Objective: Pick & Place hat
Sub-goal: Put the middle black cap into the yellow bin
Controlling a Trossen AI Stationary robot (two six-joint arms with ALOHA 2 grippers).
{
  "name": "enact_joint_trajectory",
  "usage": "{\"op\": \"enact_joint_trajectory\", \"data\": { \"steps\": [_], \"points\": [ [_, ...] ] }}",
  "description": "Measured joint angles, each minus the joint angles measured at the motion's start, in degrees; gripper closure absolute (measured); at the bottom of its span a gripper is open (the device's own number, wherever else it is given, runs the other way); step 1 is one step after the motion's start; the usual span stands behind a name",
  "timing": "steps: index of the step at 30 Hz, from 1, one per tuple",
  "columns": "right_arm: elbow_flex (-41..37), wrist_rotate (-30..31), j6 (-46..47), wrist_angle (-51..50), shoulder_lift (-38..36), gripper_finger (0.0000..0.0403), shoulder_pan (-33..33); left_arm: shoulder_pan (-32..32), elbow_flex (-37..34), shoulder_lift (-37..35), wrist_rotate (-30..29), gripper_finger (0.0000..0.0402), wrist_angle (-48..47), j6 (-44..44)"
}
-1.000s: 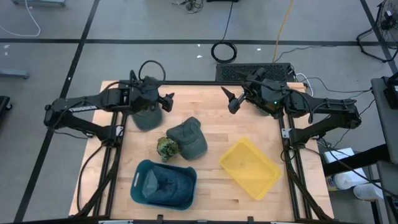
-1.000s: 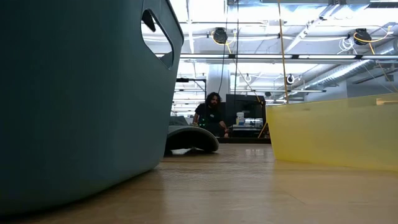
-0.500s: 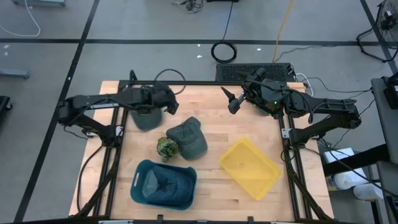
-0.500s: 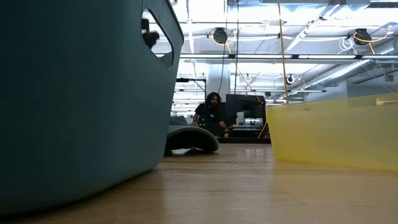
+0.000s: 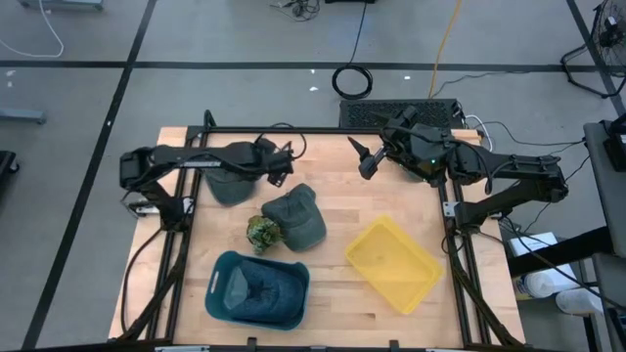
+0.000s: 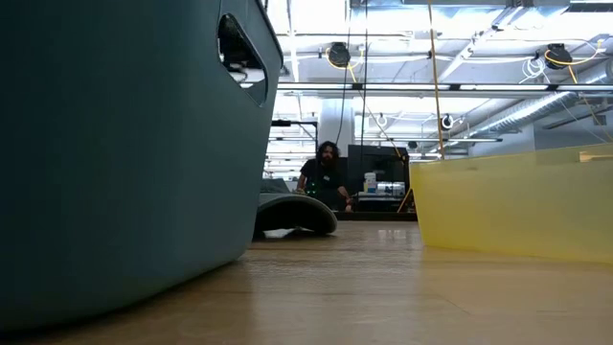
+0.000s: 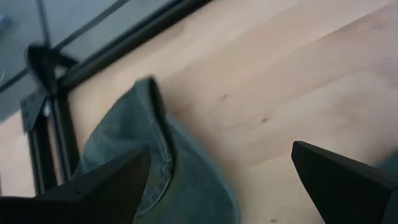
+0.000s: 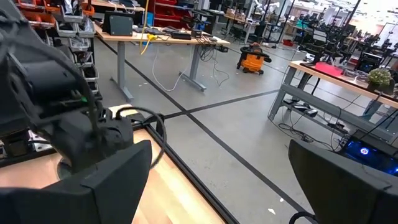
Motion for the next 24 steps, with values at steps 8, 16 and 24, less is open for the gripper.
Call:
{"op": "enact_joint_trajectory", "data": {
  "steps": [8,16,24],
  "points": [
    [0.0,-1.5,0.0,-1.5,0.0,0.0035,0.0,2.0,0.0,7.5,1.6,0.0004,-3.1,-8.1],
    [0.0,-4.5,-0.1,-2.6,0.0,0.0035,0.0,3.7,0.0,13.3,4.3,0.0004,-8.3,-14.2],
    [0.0,-4.5,-4.6,-2.9,0.0,0.0035,0.0,4.4,0.0,17.1,3.8,0.0004,-8.9,-16.0]
  ]
}}
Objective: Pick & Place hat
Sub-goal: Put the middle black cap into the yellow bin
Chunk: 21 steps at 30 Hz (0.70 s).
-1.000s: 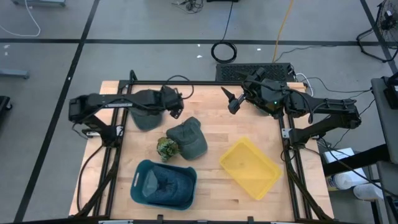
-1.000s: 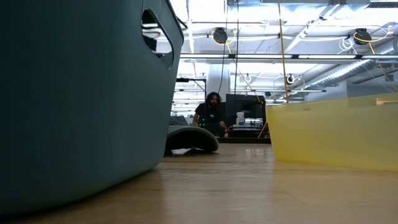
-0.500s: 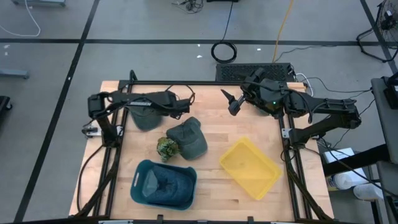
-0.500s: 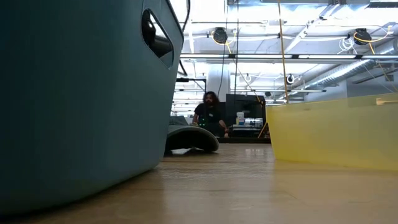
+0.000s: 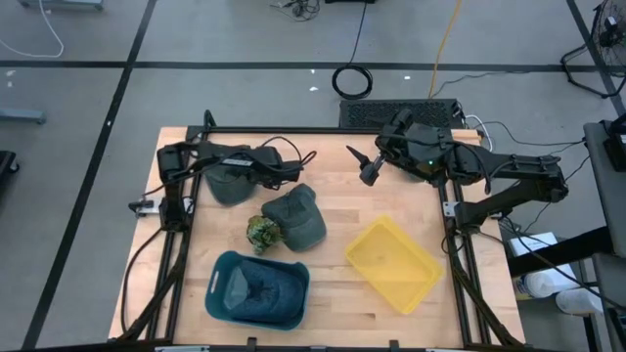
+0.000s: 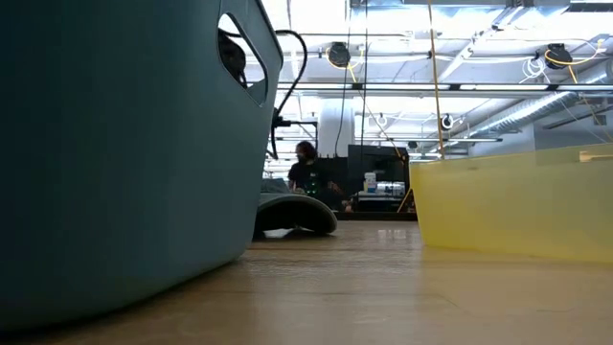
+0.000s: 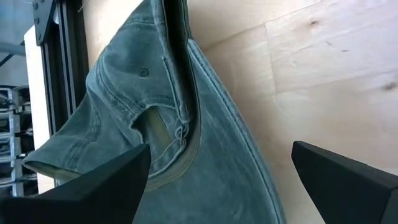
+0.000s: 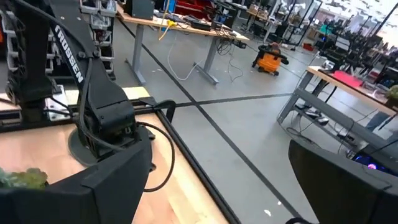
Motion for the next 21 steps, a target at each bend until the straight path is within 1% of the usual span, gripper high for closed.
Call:
{"op": "enact_joint_trajectory", "data": {
  "steps": [6,12,15,21],
  "points": [
    [0.0,-0.4,-3.1,-0.2,-0.1,0.0035,0.0,0.5,0.0,3.4,-0.3,0.0005,-0.1,-3.1],
    [0.0,-4.3,-3.4,-2.0,-0.1,0.0035,0.1,0.9,0.1,4.3,-0.7,0.001,-0.6,-6.2],
    [0.0,-4.5,-3.3,-3.3,-0.1,0.0035,0.1,0.9,0.1,4.3,-0.6,0.0038,-0.7,-8.0],
    [0.0,-4.4,-3.4,-3.4,-0.7,0.0035,0.1,0.9,0.0,4.5,0.1,0.0129,-0.3,-8.5]
  ]
}}
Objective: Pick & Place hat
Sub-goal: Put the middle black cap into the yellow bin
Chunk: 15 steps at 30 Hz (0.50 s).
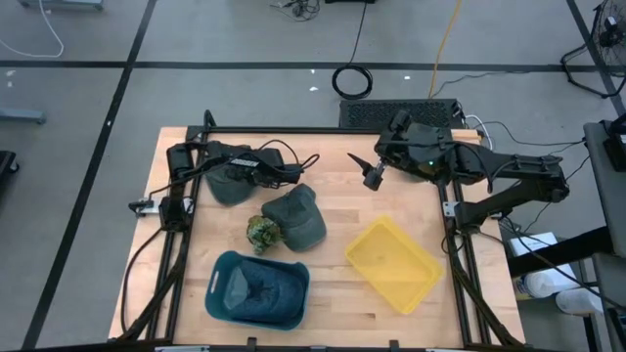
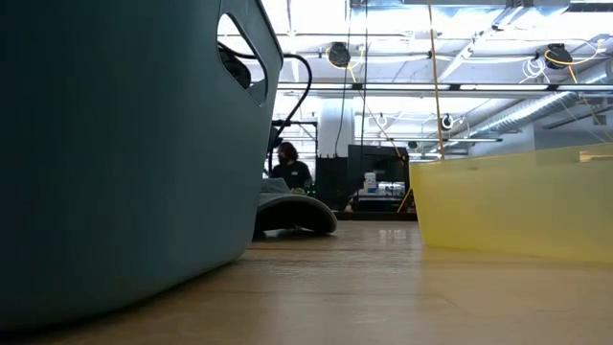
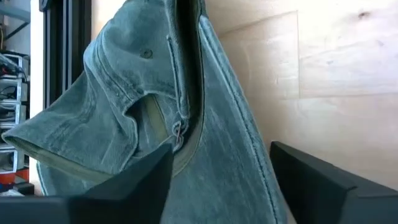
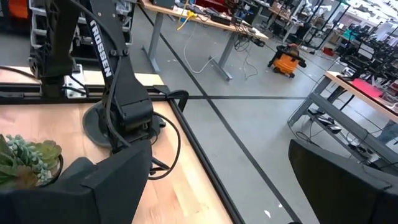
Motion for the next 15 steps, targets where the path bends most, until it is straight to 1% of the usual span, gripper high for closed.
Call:
{"op": "enact_joint_trajectory", "data": {
  "steps": [11,15],
  "points": [
    [0.0,0.1,0.0,1.0,-0.9,0.0035,0.0,0.0,0.0,0.0,2.3,0.0273,1.7,-0.7],
    [0.0,0.1,0.0,2.2,-0.9,0.0035,0.0,0.0,0.0,0.0,3.2,0.0328,2.2,1.4]
  ]
}}
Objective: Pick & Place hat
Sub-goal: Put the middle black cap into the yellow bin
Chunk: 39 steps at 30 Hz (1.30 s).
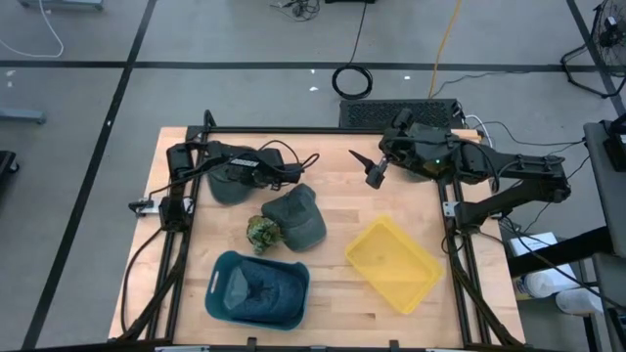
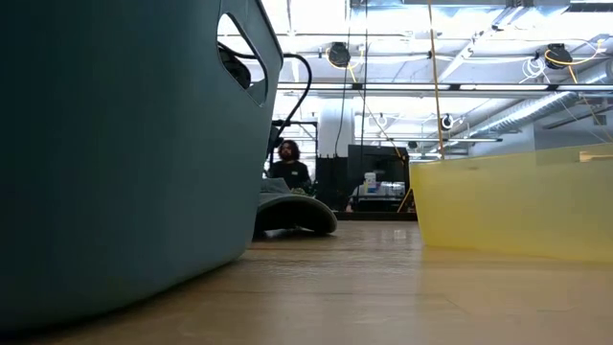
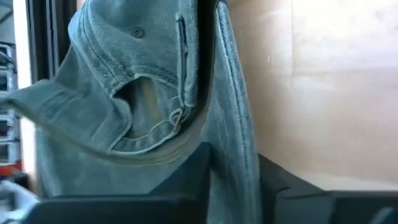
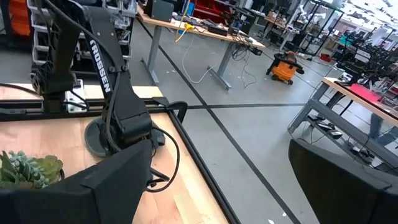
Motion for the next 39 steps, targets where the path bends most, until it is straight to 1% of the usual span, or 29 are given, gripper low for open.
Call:
{"op": "enact_joint_trajectory", "data": {
  "steps": [3,5,9,13,16,21,25,28,34,39],
  "points": [
    [0.0,0.0,0.0,0.0,0.0,0.0035,0.0,0.0,0.0,-0.1,1.1,0.0374,1.1,4.3],
    [0.0,0.0,0.0,0.0,0.0,0.0035,0.0,-0.3,0.0,-0.1,1.6,0.0389,1.3,6.5],
    [0.0,0.0,0.0,0.0,0.0,0.0035,0.0,-1.4,0.0,-1.5,1.6,0.0387,2.2,7.3],
    [0.0,0.0,0.1,0.0,0.0,0.0035,0.0,-2.3,0.0,-4.7,1.7,0.0393,2.9,8.0],
    [0.0,0.0,0.0,0.0,0.0,0.0035,0.0,-2.7,0.0,-8.1,1.4,0.0391,3.1,9.2],
    [0.0,0.0,-0.6,0.3,0.0,0.0035,0.0,-3.4,0.1,-14.4,1.3,0.0393,3.4,14.3],
    [0.0,-0.1,-2.8,1.4,0.0,0.0035,0.0,-3.8,0.1,-19.8,2.7,0.0393,3.3,18.2],
    [0.0,-0.1,-4.8,2.9,0.0,0.0035,0.0,-3.9,0.1,-23.8,5.1,0.0393,4.3,22.2],
    [0.0,-0.1,-9.1,5.9,0.0,0.0035,0.0,-3.9,0.1,-31.3,13.3,0.0393,7.8,30.2],
    [0.0,-0.2,-9.8,6.7,0.0,0.0035,0.0,-3.9,0.1,-36.2,20.3,0.0393,10.3,35.4]
  ]
}}
